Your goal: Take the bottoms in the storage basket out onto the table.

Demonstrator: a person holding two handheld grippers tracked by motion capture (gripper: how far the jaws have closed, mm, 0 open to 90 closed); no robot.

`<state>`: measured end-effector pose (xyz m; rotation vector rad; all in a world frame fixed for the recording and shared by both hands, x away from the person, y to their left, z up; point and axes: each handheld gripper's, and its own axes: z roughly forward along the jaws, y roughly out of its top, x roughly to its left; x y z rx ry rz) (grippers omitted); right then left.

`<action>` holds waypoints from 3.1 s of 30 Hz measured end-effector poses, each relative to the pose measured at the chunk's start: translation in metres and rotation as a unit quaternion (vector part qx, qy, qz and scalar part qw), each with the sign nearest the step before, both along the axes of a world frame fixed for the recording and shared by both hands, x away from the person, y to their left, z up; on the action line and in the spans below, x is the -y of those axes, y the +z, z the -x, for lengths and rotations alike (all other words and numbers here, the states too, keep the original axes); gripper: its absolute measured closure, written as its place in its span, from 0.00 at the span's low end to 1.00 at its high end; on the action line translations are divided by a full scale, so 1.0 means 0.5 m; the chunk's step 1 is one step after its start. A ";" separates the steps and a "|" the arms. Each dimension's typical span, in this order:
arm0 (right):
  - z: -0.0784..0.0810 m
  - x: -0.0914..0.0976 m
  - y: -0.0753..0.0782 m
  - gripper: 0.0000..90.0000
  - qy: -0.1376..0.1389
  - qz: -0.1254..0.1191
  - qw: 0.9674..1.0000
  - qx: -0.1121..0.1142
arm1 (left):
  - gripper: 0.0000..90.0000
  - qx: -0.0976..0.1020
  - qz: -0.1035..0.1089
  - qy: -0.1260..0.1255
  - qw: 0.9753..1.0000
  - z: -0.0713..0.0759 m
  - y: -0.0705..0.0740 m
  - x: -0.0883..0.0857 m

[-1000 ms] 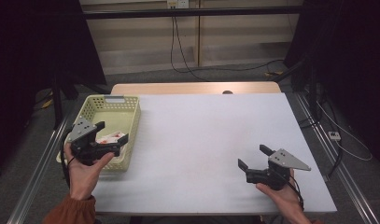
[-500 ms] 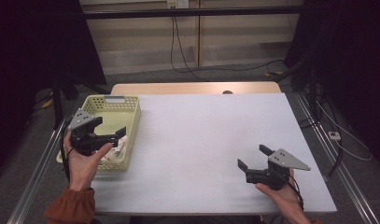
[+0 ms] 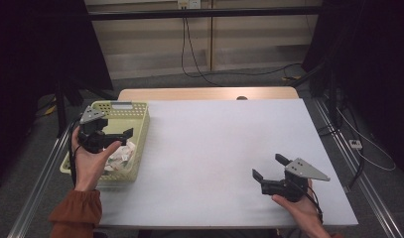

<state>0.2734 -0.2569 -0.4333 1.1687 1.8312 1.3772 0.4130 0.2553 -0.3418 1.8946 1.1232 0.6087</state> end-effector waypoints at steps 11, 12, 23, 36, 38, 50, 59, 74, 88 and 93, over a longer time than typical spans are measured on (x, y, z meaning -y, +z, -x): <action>-0.001 -0.003 -0.002 0.04 0.001 -0.002 1.000 -0.005 | 0.06 -0.066 -0.030 -0.003 0.997 -0.053 -0.037 0.000; -0.002 -0.003 -0.002 0.04 0.002 0.000 1.000 -0.005 | 0.06 -0.076 -0.036 -0.005 0.996 -0.058 -0.041 0.000; -0.002 -0.001 -0.003 0.04 0.002 -0.001 1.000 -0.005 | 0.08 -0.138 -0.069 0.020 0.988 -0.107 -0.074 -0.016; -0.001 -0.001 -0.002 0.04 0.002 0.000 1.000 -0.005 | 0.08 -0.232 -0.088 -0.015 0.968 -0.119 -0.107 -0.019; -0.001 -0.001 -0.003 0.04 0.003 0.000 1.000 -0.006 | 0.08 -0.240 -0.093 -0.019 0.966 -0.121 -0.113 -0.015; 0.000 -0.001 -0.002 0.04 0.004 0.002 1.000 -0.005 | 0.11 -0.290 -0.151 -0.005 0.945 -0.134 -0.141 -0.013; -0.003 -0.002 -0.004 0.04 0.002 0.002 1.000 -0.008 | 0.08 -0.331 -0.159 0.008 0.930 -0.161 -0.180 -0.008; 0.000 -0.003 -0.003 0.04 0.006 0.001 1.000 -0.008 | 0.55 -0.326 -0.139 -0.016 0.935 -0.145 -0.164 0.000; -0.002 -0.001 -0.004 0.04 0.005 0.001 1.000 -0.009 | 0.79 -0.318 -0.142 -0.043 0.937 -0.137 -0.157 0.017; -0.001 -0.002 -0.004 0.04 0.005 0.002 1.000 -0.009 | 0.79 -0.296 -0.142 -0.041 0.944 -0.137 -0.147 0.012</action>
